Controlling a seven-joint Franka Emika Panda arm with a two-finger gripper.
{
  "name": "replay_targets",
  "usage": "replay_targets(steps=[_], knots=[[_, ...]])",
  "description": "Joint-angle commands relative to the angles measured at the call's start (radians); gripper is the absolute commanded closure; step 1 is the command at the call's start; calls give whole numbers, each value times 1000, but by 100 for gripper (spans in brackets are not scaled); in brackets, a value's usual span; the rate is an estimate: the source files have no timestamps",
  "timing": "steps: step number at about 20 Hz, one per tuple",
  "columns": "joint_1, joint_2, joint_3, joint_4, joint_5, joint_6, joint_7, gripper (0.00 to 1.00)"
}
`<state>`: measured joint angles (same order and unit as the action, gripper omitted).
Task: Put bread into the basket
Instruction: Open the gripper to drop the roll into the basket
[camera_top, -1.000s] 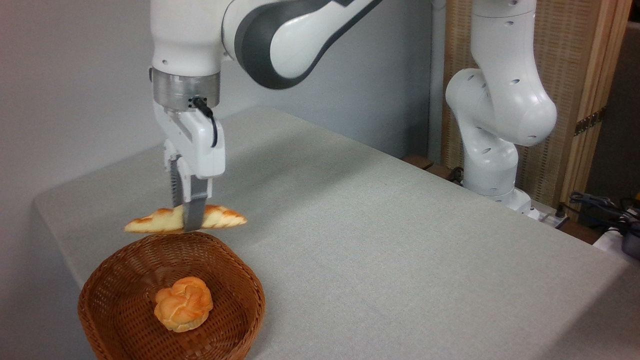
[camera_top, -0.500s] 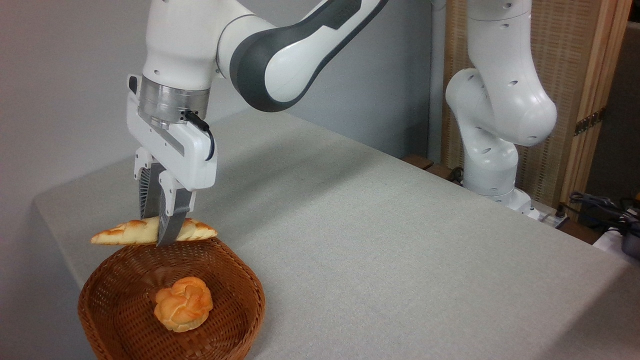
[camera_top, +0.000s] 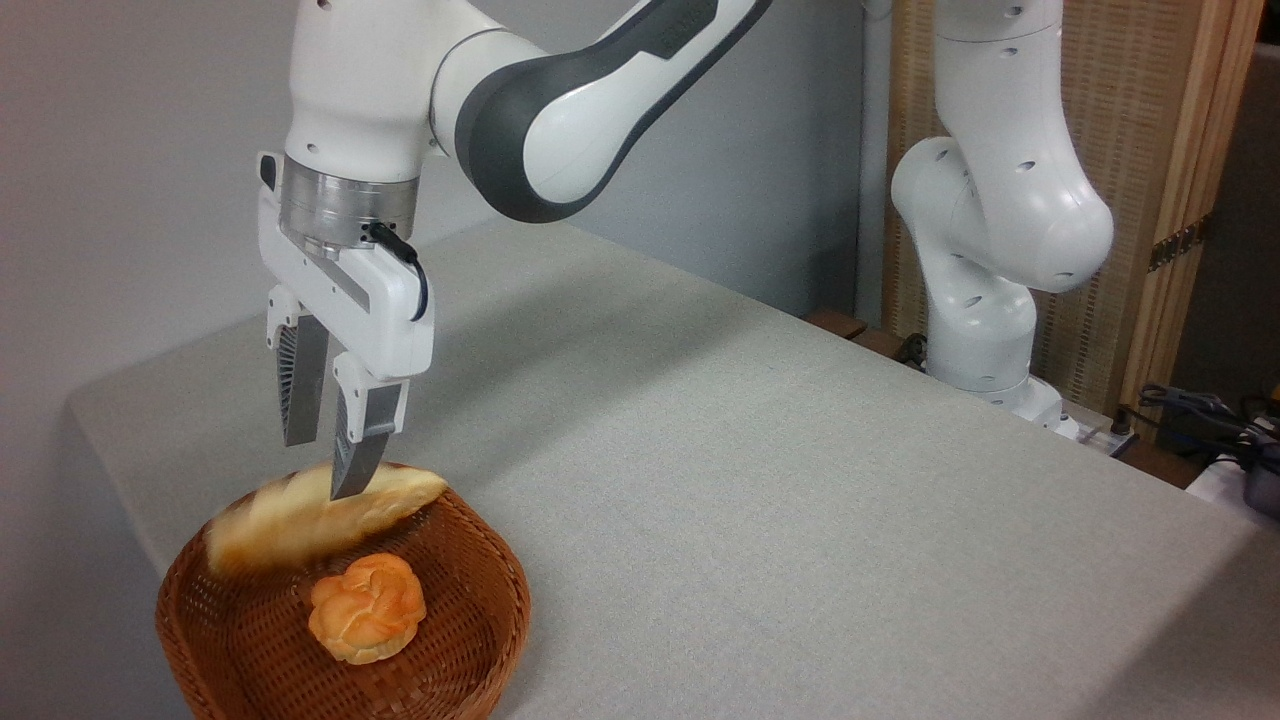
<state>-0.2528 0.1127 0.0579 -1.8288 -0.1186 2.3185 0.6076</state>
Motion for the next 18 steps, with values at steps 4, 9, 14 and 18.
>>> replay_targets(steps=[4, 9, 14, 18], knots=[[1, -5, 3, 17, -10, -37, -14, 0], [10, -25, 13, 55, 5, -262, -8, 0], [13, -34, 19, 95, 76, -430, -6, 0], [15, -47, 48, 97, 79, -487, -5, 0]])
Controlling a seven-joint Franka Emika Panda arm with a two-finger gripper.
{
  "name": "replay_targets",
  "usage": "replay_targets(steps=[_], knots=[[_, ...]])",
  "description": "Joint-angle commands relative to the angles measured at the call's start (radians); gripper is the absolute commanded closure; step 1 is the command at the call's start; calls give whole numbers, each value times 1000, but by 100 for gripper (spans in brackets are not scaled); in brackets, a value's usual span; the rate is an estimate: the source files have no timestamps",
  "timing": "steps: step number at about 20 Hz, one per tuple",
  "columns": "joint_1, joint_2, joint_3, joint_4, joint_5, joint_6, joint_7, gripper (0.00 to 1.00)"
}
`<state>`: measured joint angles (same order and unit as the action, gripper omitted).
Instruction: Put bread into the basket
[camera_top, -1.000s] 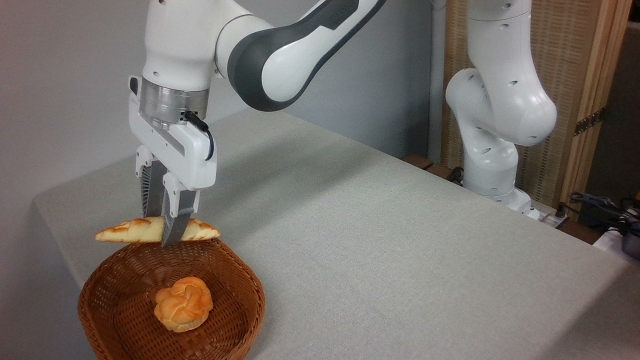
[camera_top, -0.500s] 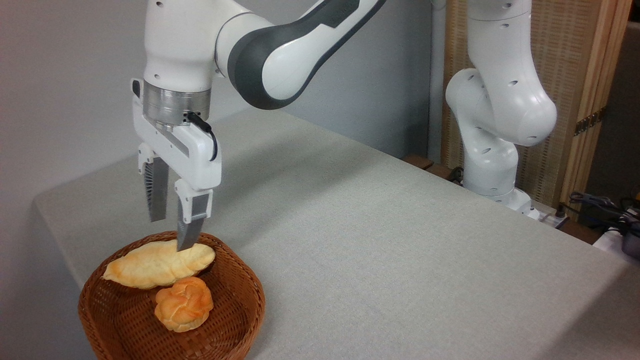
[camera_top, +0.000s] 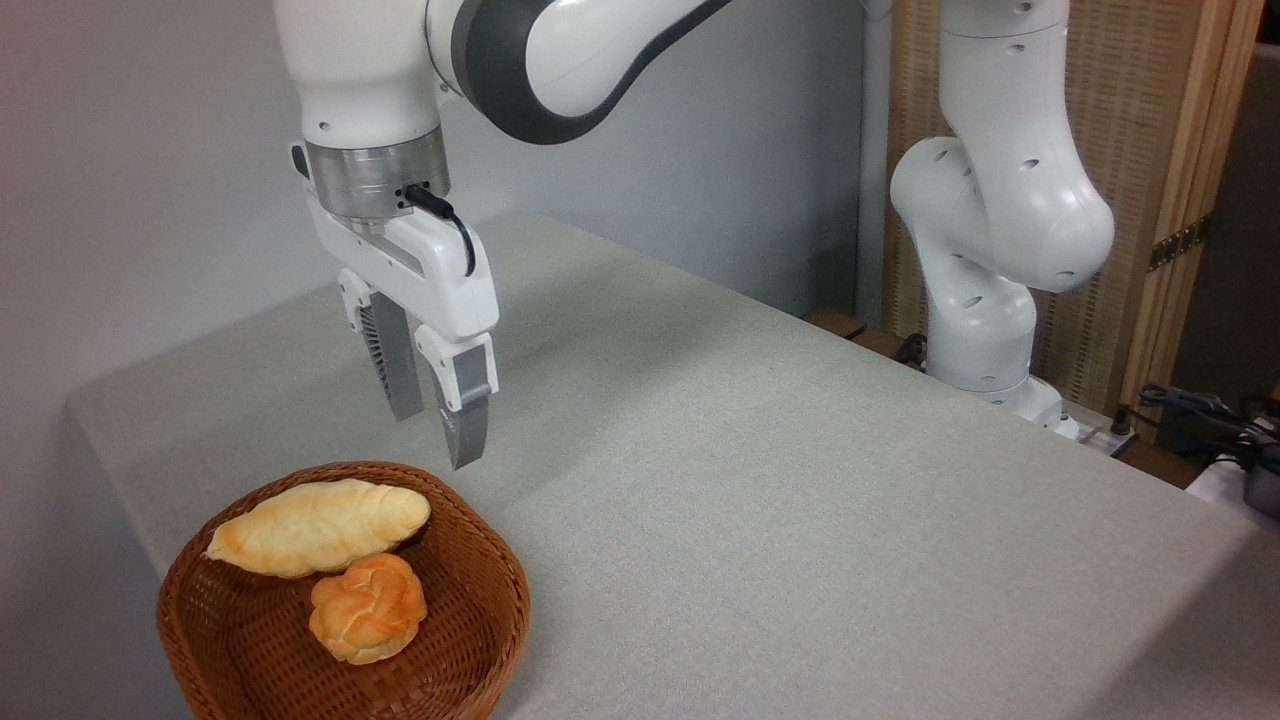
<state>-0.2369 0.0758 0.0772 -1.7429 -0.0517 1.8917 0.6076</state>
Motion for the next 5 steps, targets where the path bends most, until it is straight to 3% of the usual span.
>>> replay_targets(steps=[1, 5], knots=[[-1, -10, 29, 13, 12, -65, -6, 0], [-2, -10, 22, 17, 12, -66, -11, 0]])
